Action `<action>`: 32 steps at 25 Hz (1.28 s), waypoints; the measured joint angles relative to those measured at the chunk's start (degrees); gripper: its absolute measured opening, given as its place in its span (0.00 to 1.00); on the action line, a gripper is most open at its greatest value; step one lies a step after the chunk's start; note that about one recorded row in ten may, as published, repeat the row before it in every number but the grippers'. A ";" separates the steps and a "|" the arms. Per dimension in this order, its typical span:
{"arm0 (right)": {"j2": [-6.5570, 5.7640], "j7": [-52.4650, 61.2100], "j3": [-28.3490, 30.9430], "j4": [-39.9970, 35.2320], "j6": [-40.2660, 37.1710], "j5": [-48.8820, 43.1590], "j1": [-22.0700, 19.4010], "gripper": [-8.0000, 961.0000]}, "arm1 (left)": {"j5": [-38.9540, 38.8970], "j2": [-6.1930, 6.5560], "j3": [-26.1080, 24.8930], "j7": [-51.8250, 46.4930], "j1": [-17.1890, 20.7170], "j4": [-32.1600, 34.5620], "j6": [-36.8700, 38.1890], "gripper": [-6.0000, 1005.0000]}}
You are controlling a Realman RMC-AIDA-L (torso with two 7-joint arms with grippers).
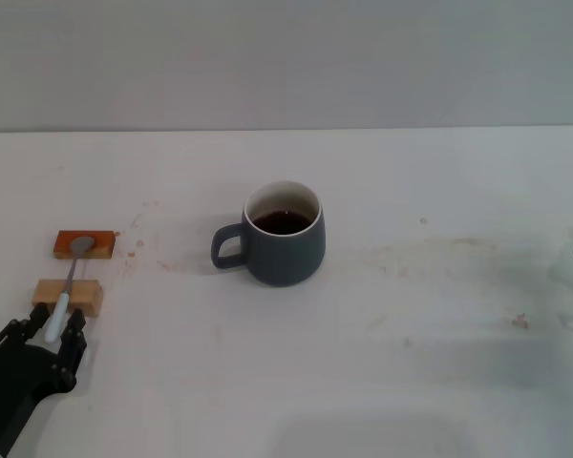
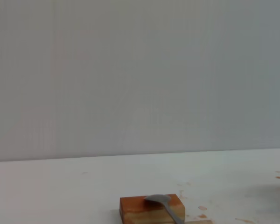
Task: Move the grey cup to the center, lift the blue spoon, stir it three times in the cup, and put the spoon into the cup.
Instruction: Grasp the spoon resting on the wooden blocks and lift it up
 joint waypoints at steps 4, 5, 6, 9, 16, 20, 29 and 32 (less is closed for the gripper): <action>0.00 0.00 -0.01 0.00 0.00 0.00 0.00 0.01 | 0.00 0.03 -0.09 -0.04 -0.03 -0.18 0.00 0.41; 0.00 0.00 -0.05 0.00 0.01 0.00 0.00 0.01 | 0.00 0.03 -0.11 -0.19 -0.03 -0.20 -0.01 0.40; 0.00 0.00 -0.05 0.00 0.01 0.00 0.00 0.01 | 0.00 0.03 -0.11 -0.19 -0.03 -0.20 -0.01 0.39; 0.00 0.00 -0.09 0.00 0.01 0.00 0.00 0.01 | 0.01 0.02 -0.07 -0.37 -0.02 -0.21 -0.09 0.38; 0.00 0.00 -0.09 0.00 0.01 0.00 0.00 0.01 | 0.01 0.02 0.10 -0.38 -0.10 -0.20 -0.43 0.37; 0.00 0.00 -0.09 0.00 0.01 0.00 0.00 0.01 | 0.01 0.00 0.07 -0.38 -0.21 -0.20 -0.45 0.37; 0.00 0.00 -0.08 -0.07 -0.02 0.00 -0.04 0.01 | -0.27 0.09 -0.41 0.74 -0.27 -0.08 -0.52 0.36; 0.00 0.00 -0.01 -0.12 -0.05 0.00 -0.13 0.01 | -0.37 0.11 -0.31 0.71 -0.38 -0.16 -0.45 0.27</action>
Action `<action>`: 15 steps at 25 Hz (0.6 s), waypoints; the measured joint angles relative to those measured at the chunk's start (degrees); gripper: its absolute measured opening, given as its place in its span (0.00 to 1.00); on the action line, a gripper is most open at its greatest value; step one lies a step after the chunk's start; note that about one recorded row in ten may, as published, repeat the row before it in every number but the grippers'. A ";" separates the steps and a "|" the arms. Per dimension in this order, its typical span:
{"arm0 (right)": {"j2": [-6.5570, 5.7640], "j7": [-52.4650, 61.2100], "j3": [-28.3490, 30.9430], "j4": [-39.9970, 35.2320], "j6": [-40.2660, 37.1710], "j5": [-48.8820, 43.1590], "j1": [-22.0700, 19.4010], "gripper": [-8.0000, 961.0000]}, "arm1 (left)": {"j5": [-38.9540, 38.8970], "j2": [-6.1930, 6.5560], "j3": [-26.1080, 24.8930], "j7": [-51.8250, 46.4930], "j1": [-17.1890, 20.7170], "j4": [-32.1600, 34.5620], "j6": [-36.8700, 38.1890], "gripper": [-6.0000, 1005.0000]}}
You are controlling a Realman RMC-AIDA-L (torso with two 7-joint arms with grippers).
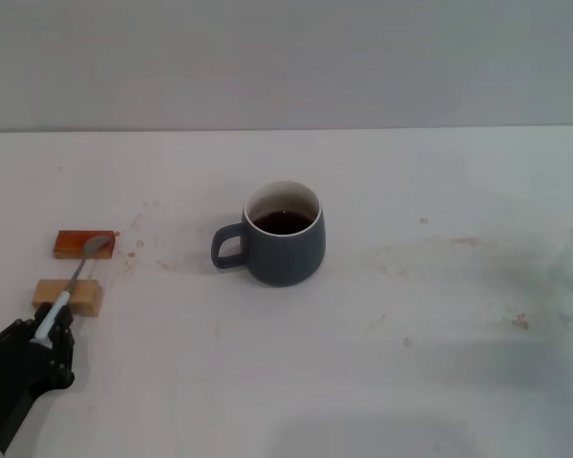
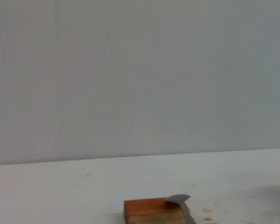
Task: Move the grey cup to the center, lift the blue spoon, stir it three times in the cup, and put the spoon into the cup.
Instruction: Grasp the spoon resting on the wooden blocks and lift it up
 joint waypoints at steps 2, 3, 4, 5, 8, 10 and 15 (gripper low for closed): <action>0.00 0.00 0.02 -0.02 -0.01 0.00 -0.02 0.01 | 0.00 0.00 0.25 0.07 -0.04 -0.17 0.32 0.21; 0.00 0.00 0.06 -0.05 -0.02 0.00 -0.03 0.01 | 0.13 0.04 0.49 0.15 0.11 -0.86 0.61 0.18; 0.00 0.00 0.07 -0.07 -0.02 0.00 -0.03 0.01 | 0.13 0.04 0.49 0.15 0.11 -0.86 0.61 0.18; 0.00 0.00 0.08 -0.09 -0.03 0.00 -0.04 0.01 | 0.23 0.09 0.68 0.26 0.27 -1.36 0.70 0.18; 0.00 0.00 0.09 -0.10 -0.04 0.00 -0.12 0.01 | 0.33 0.49 1.62 1.52 0.96 -3.73 0.98 0.18; 0.00 0.00 0.14 -0.04 -0.04 0.00 -0.27 0.01 | 0.48 0.88 1.96 2.76 1.56 -6.50 1.04 0.18; 0.00 0.00 0.40 -0.01 -0.04 0.00 -0.46 0.01 | 1.52 1.80 1.72 3.24 1.75 -10.17 -0.12 0.18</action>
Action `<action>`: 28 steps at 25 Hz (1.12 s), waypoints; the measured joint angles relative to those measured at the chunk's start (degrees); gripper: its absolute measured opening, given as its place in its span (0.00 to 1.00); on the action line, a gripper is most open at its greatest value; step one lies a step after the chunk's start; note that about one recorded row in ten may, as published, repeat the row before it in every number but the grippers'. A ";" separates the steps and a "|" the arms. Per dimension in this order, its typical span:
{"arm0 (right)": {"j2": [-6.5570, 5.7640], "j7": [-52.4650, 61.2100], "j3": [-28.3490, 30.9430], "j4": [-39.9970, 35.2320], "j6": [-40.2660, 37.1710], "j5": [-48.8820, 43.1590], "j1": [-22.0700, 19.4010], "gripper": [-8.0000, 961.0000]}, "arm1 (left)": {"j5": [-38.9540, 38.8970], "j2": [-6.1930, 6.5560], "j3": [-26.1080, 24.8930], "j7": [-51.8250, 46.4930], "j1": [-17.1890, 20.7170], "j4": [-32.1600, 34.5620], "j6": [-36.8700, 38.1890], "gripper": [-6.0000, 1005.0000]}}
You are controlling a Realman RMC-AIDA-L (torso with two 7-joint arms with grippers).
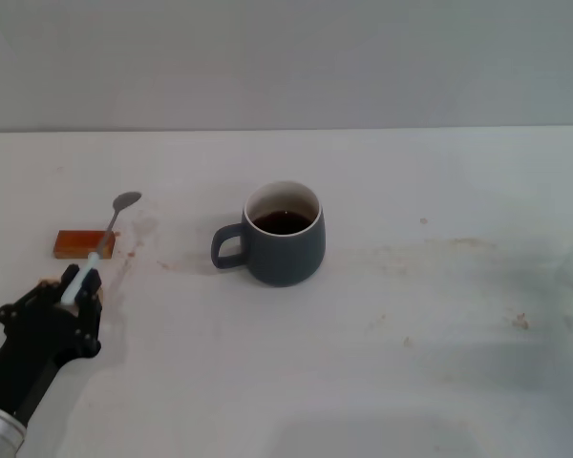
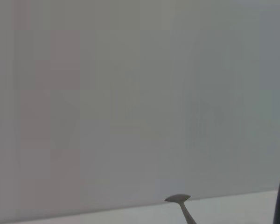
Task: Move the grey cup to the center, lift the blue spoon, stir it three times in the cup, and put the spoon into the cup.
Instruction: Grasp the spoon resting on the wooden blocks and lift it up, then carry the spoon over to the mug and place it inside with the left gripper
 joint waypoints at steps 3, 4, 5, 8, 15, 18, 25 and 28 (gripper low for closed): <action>0.00 0.00 0.05 0.08 0.00 0.00 -0.18 0.01 | 1.38 3.20 -0.20 0.04 0.60 -8.96 -7.75 0.18; -0.01 0.00 0.05 0.13 0.00 0.00 -0.20 0.01 | 2.12 4.53 -0.40 0.13 0.97 -13.16 -11.73 0.18; -0.01 0.00 0.05 0.13 0.00 0.00 -0.20 0.01 | 2.44 5.28 -0.64 0.17 1.24 -15.53 -13.97 0.18; 0.00 0.00 0.04 0.26 0.00 0.00 -0.15 0.01 | 5.30 8.40 -3.22 0.57 2.85 -26.84 -24.22 0.18; 0.00 0.00 0.04 0.30 0.00 0.17 -0.26 0.01 | 9.02 11.56 -8.41 4.58 6.94 -45.89 -40.44 0.18; -0.01 0.02 0.04 0.12 -0.02 0.26 -0.53 0.01 | 9.05 12.17 -9.05 6.20 7.51 -50.24 -44.04 0.18; -0.08 0.18 0.26 0.22 -3.37 0.37 -2.72 0.01 | 9.03 12.71 -10.21 11.39 7.22 -60.20 -57.88 0.18; -0.14 0.31 0.82 -0.01 -3.56 0.40 -3.44 0.01 | 9.03 12.76 -10.63 12.99 7.09 -63.26 -61.76 0.18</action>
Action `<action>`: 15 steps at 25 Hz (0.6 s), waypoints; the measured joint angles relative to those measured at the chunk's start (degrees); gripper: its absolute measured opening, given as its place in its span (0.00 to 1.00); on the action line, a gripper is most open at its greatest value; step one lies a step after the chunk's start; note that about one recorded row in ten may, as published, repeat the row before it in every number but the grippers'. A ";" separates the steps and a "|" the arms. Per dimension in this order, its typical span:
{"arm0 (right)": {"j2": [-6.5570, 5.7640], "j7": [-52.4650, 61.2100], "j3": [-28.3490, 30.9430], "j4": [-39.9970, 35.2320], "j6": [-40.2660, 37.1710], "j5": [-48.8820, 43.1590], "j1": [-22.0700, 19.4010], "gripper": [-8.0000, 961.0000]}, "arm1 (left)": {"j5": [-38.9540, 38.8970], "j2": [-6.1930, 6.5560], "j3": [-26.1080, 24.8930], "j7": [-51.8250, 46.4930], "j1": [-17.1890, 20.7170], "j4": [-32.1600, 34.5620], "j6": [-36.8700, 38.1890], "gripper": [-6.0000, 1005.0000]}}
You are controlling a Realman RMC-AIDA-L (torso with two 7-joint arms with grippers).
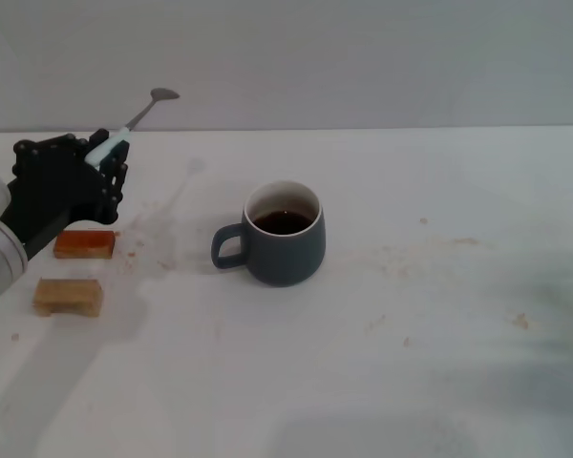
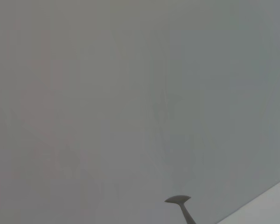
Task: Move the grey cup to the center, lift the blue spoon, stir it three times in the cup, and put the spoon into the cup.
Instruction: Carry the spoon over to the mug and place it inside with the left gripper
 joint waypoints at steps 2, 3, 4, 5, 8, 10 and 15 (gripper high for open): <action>-0.01 0.02 0.24 -0.13 -0.02 0.02 -0.41 0.01 | 0.00 0.06 -0.10 0.44 0.00 -0.69 -0.76 0.18; -0.01 0.02 0.32 -0.15 -0.04 0.02 -0.59 0.01 | 0.00 0.12 -0.24 1.46 -0.03 -2.08 -2.44 0.18; -0.01 0.02 0.32 -0.15 -0.04 0.02 -0.59 0.01 | 0.00 0.12 -0.24 1.46 -0.03 -2.08 -2.44 0.18; -0.03 0.01 0.57 -0.19 -0.24 0.03 -0.97 0.01 | 0.00 0.09 -0.33 2.85 -0.12 -3.69 -5.09 0.18; -0.04 -0.04 0.80 -0.38 -1.15 0.04 -1.54 0.01 | 0.01 -0.50 -0.37 5.90 -0.49 -6.28 -10.30 0.18; -0.04 -0.07 0.81 -0.46 -1.39 0.04 -1.67 0.01 | 0.01 -1.13 -0.63 7.84 -0.81 -7.67 -13.52 0.18; -0.08 -0.06 0.81 -0.66 -1.60 0.04 -1.89 0.01 | -0.04 -3.35 -2.12 12.74 -0.80 -11.21 -19.29 0.18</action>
